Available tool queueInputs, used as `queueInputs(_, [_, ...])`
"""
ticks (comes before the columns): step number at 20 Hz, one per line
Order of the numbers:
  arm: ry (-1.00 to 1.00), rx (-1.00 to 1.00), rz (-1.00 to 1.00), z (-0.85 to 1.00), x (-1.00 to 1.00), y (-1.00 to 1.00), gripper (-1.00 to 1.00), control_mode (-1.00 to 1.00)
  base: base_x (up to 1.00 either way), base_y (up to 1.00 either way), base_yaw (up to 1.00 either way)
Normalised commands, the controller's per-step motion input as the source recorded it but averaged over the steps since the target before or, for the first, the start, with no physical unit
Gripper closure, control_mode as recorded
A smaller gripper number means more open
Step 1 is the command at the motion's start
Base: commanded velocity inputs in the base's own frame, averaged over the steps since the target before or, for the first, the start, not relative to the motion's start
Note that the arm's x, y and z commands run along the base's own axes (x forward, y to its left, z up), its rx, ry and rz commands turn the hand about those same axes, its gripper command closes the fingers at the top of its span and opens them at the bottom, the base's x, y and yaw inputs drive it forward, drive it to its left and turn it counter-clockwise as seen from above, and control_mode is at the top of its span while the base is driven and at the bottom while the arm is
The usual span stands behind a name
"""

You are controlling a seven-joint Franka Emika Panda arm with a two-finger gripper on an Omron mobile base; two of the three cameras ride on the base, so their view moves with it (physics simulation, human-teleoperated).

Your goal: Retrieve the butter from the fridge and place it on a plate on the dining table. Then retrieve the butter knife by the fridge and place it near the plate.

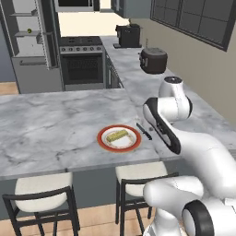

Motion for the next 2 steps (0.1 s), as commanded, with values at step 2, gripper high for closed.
queueInputs(2, [-0.19, -0.03, 0.00, 0.00, -0.60, 0.00, -1.00, -1.00, 0.00, 0.00, 0.00])
